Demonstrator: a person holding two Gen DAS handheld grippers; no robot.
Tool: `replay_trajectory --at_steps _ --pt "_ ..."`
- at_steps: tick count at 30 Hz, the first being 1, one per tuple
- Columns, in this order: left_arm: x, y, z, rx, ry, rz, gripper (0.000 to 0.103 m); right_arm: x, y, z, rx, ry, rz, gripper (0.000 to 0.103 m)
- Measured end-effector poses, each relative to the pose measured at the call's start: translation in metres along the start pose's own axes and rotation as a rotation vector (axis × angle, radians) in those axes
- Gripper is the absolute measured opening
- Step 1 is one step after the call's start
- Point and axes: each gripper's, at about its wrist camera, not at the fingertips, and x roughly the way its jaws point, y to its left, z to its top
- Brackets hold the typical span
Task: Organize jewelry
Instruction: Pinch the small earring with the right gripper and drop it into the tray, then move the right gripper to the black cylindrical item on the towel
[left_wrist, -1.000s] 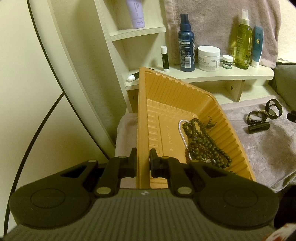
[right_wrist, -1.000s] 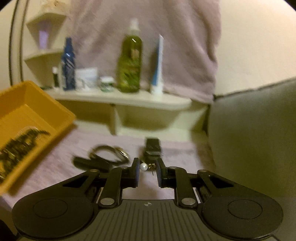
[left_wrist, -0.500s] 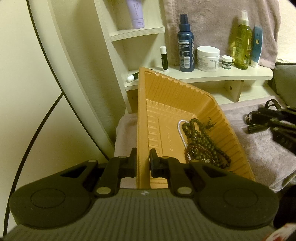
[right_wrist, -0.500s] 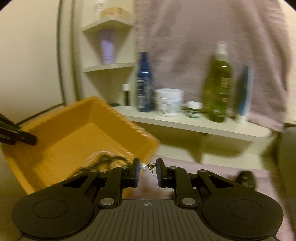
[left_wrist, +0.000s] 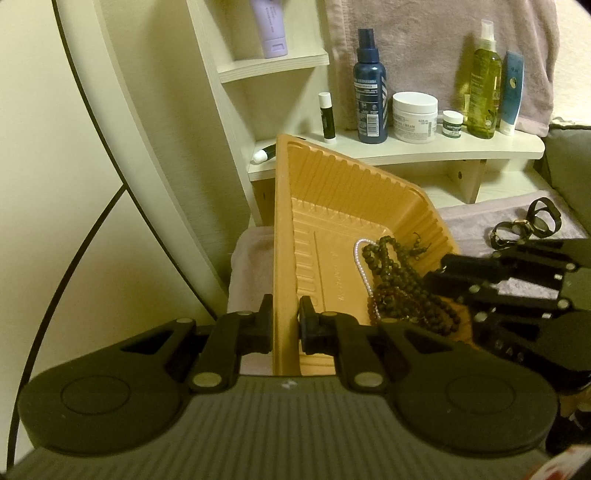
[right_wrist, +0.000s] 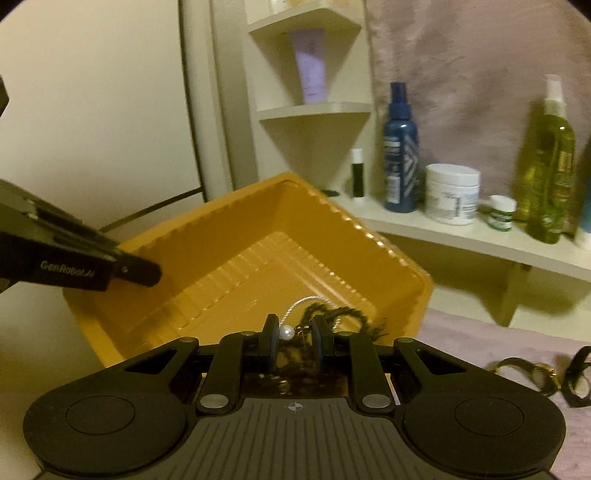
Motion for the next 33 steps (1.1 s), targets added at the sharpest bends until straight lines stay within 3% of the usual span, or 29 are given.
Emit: replay_trajectory --at_steps 5,6,9,14,22,29,33 --pt "0.0 0.0 0.0 0.0 0.0 0.001 0.012 0.003 0.003 -0.001 0.01 0.009 0.026 0.019" --pt "0.0 0.0 0.0 0.001 0.0 0.001 0.012 0.003 0.002 -0.001 0.021 0.011 0.03 0.023" --pt "0.0 -0.001 0.0 0.001 0.0 0.001 0.012 -0.002 -0.001 -0.001 0.04 -0.009 0.024 0.064" --pt "-0.001 -0.001 0.001 -0.003 -0.002 -0.002 0.012 -0.018 -0.013 -0.005 0.082 -0.042 -0.029 0.064" --pt "-0.001 0.0 0.0 -0.006 -0.006 -0.004 0.012 -0.049 -0.057 -0.025 0.16 -0.055 -0.204 0.064" --pt "-0.001 -0.001 0.001 -0.005 -0.007 -0.001 0.012 -0.069 -0.105 -0.044 0.2 -0.019 -0.349 0.064" --pt "-0.001 0.0 0.0 -0.005 -0.006 0.001 0.012 -0.072 -0.124 -0.051 0.222 0.018 -0.388 0.064"
